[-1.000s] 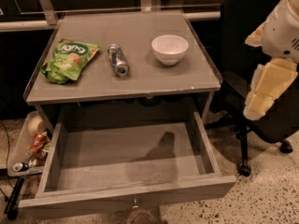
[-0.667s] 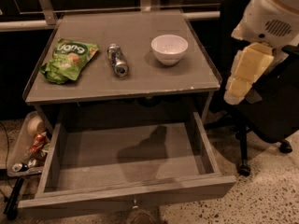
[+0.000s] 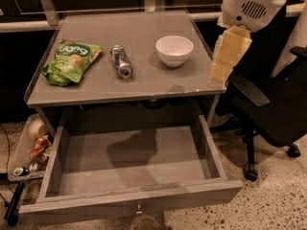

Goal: Place redbull can into top drawer

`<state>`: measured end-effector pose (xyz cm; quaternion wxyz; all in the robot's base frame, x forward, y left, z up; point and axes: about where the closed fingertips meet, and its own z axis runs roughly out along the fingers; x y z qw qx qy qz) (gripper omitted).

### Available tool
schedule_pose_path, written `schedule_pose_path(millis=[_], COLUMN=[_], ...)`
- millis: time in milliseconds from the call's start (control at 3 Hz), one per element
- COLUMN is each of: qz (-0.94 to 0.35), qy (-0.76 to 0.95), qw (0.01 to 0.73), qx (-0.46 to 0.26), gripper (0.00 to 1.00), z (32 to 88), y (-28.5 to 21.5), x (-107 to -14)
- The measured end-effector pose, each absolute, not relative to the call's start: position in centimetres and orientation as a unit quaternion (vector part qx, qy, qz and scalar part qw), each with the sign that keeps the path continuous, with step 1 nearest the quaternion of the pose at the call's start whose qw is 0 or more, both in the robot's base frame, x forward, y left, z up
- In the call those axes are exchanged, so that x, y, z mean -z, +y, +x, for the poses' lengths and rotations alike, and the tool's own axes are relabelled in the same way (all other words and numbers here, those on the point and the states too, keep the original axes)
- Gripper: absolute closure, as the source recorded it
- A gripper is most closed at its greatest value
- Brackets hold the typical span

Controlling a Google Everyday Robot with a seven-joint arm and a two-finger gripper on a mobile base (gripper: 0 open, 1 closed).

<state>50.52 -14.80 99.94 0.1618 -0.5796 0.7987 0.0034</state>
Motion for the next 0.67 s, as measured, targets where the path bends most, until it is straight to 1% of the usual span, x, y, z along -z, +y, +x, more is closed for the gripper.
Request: schedule_pose_path(millis=[333,667], qz=[-0.577,-0.579], qy=[0.797,0.789], qw=[0.179,0.202], qx=[-0.012,-0.050], gripper=[0.00,0.00], z=[51.5,53.9], y=[-13.4,-9.6], x=[-99.9,-100.3])
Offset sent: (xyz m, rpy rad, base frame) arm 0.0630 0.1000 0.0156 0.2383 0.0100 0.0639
